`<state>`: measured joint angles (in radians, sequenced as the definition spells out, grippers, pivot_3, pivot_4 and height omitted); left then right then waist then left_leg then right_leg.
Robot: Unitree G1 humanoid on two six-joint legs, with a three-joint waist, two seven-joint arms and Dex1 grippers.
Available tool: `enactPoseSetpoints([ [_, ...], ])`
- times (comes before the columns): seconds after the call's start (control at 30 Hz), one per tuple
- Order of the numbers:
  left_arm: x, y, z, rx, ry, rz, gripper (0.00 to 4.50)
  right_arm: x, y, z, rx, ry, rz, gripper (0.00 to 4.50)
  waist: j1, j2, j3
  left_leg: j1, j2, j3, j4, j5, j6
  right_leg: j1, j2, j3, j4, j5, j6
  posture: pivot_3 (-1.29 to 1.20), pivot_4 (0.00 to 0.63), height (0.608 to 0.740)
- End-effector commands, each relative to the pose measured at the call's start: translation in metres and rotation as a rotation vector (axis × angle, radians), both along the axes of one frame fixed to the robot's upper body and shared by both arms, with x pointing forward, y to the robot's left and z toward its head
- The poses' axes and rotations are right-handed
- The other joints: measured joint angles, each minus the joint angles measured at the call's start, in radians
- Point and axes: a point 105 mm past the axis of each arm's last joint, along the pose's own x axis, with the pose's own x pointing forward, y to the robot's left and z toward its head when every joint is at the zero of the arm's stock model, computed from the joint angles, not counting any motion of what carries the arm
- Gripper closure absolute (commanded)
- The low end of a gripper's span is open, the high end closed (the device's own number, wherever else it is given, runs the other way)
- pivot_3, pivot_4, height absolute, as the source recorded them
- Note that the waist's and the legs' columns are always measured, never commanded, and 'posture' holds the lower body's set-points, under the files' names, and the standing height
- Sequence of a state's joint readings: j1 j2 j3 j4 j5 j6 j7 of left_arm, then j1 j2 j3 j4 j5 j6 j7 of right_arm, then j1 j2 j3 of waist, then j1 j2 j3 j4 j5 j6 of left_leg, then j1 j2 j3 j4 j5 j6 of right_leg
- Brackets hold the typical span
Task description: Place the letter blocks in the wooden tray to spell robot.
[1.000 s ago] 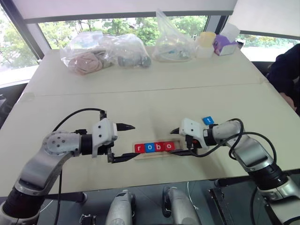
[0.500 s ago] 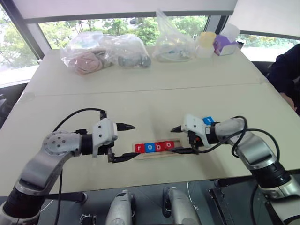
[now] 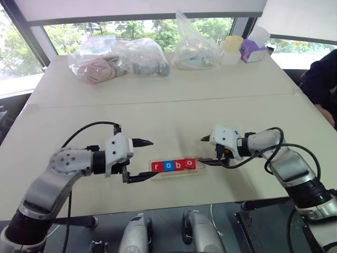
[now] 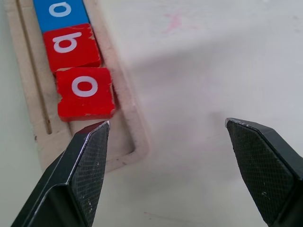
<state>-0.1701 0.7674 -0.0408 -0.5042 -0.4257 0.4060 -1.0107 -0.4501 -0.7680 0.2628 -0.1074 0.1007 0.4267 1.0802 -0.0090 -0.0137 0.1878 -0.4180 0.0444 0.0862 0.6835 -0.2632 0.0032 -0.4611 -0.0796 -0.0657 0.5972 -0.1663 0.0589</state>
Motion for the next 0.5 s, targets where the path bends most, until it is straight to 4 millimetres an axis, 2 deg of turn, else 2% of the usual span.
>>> enactPoseSetpoints([
  [0.03, -0.003, -0.004, 0.007, -0.009, -0.030, -0.019, 0.00, -0.002, 0.005, 0.006, 0.004, -0.034, 0.026, 0.50, 0.000, 0.000, 0.000, 0.000, 0.000, 0.000, 0.000, 0.000, 0.000, 0.000, 0.000, 0.000, 0.000, 0.000, 0.000, 0.00, 0.150, 0.740],
  [0.2, -0.003, -0.004, 0.007, -0.010, -0.029, -0.018, 0.00, -0.002, 0.009, 0.002, -0.001, -0.042, 0.038, 0.50, -0.001, 0.000, 0.000, 0.000, 0.000, 0.000, 0.000, 0.000, 0.000, 0.000, 0.000, 0.000, 0.000, 0.000, 0.000, 0.00, 0.150, 0.740],
  [0.5, -0.003, -0.004, 0.007, -0.011, -0.029, -0.017, 0.00, 0.003, 0.015, 0.007, 0.021, -0.073, 0.038, 0.50, 0.000, 0.000, 0.000, 0.000, 0.000, 0.000, 0.000, 0.000, 0.000, 0.000, 0.000, 0.000, 0.000, 0.000, 0.000, 0.00, 0.150, 0.740],
])
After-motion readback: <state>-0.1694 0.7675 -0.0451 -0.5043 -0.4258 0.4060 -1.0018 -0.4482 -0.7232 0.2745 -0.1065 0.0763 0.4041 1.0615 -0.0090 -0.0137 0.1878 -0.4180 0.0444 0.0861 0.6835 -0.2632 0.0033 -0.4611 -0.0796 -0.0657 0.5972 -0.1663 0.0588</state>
